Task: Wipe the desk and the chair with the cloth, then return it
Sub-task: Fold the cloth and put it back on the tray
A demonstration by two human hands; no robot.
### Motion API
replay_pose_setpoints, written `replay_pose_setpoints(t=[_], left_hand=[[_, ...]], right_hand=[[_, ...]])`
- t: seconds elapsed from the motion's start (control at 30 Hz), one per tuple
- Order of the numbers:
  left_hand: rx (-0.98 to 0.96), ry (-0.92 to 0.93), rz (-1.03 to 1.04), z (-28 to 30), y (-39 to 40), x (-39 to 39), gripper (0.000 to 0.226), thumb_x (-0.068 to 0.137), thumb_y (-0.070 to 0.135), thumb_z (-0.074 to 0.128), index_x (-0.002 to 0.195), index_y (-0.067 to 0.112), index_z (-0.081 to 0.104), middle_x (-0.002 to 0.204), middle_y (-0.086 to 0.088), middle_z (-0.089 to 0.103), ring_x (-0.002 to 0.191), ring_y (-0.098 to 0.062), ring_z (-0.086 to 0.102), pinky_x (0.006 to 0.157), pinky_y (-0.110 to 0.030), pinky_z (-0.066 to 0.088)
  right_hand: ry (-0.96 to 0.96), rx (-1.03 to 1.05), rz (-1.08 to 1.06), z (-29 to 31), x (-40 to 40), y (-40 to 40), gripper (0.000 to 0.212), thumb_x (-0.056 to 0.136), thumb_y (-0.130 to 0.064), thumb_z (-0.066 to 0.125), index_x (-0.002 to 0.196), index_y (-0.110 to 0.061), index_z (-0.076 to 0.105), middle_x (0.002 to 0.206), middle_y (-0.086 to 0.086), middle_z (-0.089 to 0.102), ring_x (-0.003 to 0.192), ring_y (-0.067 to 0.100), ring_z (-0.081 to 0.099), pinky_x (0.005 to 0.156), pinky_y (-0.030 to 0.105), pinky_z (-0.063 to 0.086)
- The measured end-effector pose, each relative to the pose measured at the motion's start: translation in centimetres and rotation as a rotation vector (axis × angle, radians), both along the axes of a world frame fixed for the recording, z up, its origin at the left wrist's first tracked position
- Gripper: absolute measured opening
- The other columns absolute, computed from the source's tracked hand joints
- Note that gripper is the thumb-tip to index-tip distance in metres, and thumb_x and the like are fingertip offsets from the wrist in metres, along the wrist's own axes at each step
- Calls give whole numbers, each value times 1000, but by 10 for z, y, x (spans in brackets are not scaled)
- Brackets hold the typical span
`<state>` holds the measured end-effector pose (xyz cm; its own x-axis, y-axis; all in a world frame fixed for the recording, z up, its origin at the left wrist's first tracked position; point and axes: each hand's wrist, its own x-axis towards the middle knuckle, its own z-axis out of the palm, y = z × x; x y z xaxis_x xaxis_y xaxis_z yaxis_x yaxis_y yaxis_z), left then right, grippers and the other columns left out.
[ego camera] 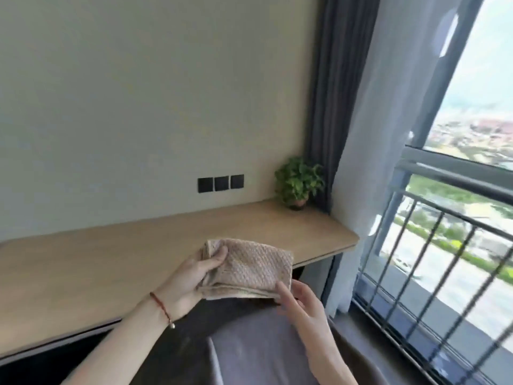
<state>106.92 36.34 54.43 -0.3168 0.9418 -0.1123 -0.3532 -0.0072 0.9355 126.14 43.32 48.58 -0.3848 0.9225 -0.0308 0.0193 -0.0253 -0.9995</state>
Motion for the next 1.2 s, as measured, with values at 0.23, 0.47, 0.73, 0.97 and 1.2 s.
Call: replay_pose_setpoints(t=[0.23,0.47,0.73,0.97,1.2], left_hand=[[49,-7,245,3,-54,-128,25,70,26,66,93,17,65,81,-1,76,68,-12,72,56,-27,59],[65,19,258,-3,-94,-266,24,76,18,64,95,4,61,63,-1,70,45,-11,60,39,-19,47],[112,17,152,5,-120,-389,22,74,13,69,93,4,69,90,-12,75,76,-21,72,61,-29,60],[194,-160,-81,2,-108,-464,67,75,48,70,118,3,46,108,-17,48,97,-29,43,83,-40,36],[173,61,153,3,-124,-547,99,58,40,86,141,28,33,133,-11,47,114,-30,36,103,-52,26]], right_hand=[[182,44,253,39,-148,0,28,74,-29,75,85,-3,72,71,5,72,66,15,70,71,28,59],[133,213,161,60,-304,-2,15,70,-10,84,79,-10,72,73,10,71,62,17,70,59,29,61],[-71,734,92,89,-455,-12,7,74,-17,80,74,-23,77,74,-14,72,69,1,68,67,21,51],[110,851,514,114,-550,-18,16,89,-6,64,85,-21,65,83,-12,68,82,3,65,79,16,50],[216,677,1132,158,-647,-30,14,99,-6,46,94,-17,53,86,1,51,67,2,49,59,14,41]])
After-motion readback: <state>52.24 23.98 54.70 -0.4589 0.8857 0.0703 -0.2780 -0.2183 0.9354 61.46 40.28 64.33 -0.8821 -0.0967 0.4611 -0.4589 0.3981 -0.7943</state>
